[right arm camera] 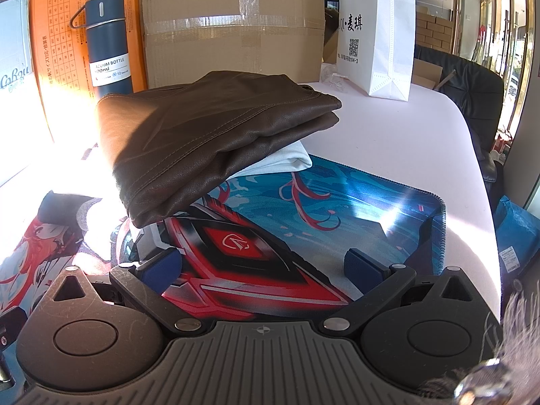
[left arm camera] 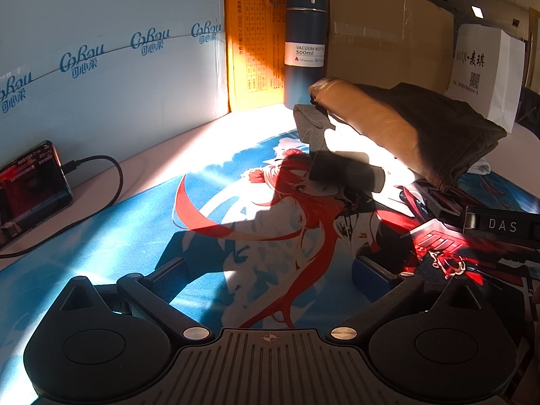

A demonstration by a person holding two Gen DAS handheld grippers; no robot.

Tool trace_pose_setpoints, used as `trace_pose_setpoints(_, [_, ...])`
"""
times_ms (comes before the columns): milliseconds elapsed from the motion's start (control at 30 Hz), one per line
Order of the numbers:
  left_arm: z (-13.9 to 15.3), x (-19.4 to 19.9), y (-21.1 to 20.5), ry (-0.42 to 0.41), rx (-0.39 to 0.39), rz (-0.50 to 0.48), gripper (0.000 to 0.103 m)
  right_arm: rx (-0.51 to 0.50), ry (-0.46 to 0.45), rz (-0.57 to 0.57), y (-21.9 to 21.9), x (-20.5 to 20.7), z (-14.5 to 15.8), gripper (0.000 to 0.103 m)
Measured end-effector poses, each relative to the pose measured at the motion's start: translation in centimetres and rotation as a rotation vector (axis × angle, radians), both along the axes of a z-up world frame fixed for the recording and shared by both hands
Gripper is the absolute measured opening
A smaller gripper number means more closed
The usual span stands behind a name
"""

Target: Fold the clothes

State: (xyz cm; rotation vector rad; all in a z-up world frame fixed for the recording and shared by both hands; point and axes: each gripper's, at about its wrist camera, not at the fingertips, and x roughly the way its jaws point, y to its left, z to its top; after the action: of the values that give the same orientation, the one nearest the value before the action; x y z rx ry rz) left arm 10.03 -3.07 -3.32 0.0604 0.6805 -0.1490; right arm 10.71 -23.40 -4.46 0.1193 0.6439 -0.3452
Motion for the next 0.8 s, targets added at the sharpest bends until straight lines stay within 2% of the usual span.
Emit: trace_pose_setpoints(800, [0.03, 0.39, 0.07, -0.003, -0.015, 0.022, 0.103, 0.005, -0.004, 0.012, 0.03, 0.05, 0.0, 0.103])
